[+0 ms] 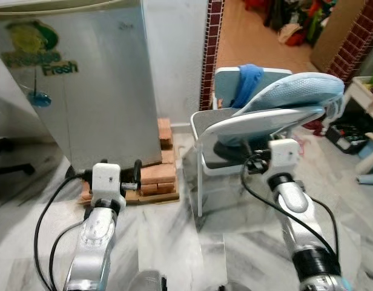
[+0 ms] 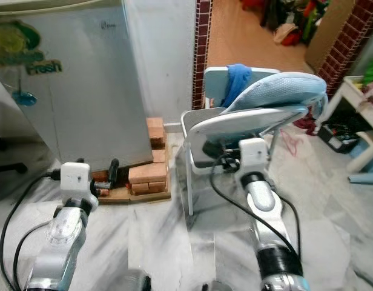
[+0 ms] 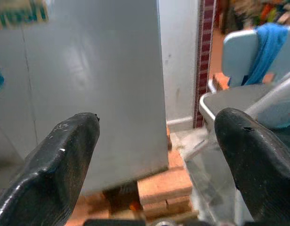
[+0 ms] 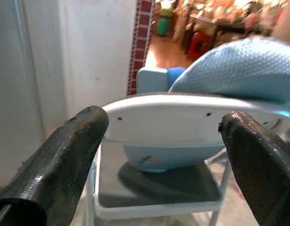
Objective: Restocking fridge
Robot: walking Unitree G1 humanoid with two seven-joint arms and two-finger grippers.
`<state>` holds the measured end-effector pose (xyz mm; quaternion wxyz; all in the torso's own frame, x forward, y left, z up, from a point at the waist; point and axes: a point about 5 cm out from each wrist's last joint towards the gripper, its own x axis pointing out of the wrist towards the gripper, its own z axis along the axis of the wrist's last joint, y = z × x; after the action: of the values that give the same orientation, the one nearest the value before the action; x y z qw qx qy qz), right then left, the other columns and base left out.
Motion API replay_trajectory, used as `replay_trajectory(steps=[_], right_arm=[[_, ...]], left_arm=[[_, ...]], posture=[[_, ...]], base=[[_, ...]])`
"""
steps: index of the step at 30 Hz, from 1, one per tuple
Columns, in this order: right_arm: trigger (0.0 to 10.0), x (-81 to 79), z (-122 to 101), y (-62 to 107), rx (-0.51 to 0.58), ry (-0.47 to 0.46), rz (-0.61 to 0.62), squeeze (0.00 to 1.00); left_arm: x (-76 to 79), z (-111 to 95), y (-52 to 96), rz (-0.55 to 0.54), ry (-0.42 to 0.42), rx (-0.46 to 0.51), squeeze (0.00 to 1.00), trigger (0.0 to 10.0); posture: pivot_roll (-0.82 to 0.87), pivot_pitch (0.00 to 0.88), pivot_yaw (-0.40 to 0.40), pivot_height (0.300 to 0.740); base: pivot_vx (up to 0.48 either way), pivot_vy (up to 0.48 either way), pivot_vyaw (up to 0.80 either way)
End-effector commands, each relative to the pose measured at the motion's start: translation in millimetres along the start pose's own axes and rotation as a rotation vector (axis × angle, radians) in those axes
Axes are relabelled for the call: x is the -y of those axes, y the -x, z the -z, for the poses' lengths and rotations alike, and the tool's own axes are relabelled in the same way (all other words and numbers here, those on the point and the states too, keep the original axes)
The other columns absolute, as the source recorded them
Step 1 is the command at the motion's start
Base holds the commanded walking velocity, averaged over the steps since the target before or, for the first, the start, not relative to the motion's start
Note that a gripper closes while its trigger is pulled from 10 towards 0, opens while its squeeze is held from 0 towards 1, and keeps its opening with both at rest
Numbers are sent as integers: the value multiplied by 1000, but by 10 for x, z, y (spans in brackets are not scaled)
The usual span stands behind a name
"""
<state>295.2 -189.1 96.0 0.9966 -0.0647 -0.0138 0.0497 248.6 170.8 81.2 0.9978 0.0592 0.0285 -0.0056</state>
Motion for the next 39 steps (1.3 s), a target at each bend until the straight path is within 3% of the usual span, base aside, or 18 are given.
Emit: replay_trajectory(steps=[1,5,10,16,18,23,26,29,33,39], right_arm=[[10000,-65,-43,40,3,-2,-77,0],[10000,-28,-52,180,-18,-13,-127,0],[10000,3,-84,229,-30,-50,-86,0],[10000,-73,-10,369,-60,-87,26,0],[10000,-159,-36,403,-28,-54,33,0],[10000,-207,-10,383,-37,-55,26,0],[10000,-192,-11,335,-43,-51,40,0],[10000,-166,-54,243,-38,-54,60,0],[10000,-206,-74,196,-29,-53,62,0],[10000,-237,-97,155,-5,-34,51,0]], left_arm=[[-105,-70,40,-13,-24,17,0,10000],[-162,-70,125,29,-54,27,0,10000],[-178,-73,145,18,-55,26,0,10000],[-128,-139,165,-2,-46,62,0,10000],[-139,-155,146,-11,-43,68,0,10000],[-148,-78,111,-24,-13,23,0,10000],[-136,-109,76,-13,-37,44,0,10000],[-143,-214,14,-11,-43,77,0,10000],[-191,-181,33,-33,-25,60,0,10000],[-62,-118,70,19,4,33,0,10000]], posture=[[126,14,26,740],[118,0,28,740],[121,0,22,740],[119,0,11,740],[116,0,10,740],[109,0,4,740],[124,0,-10,740],[119,10,-19,740],[127,15,-20,740],[127,13,-26,740]], base=[[0,476,-481],[0,477,-120],[0,480,0],[0,480,0],[0,480,0],[0,480,0],[0,480,0],[0,480,-706],[0,480,-800],[0,480,-800]])
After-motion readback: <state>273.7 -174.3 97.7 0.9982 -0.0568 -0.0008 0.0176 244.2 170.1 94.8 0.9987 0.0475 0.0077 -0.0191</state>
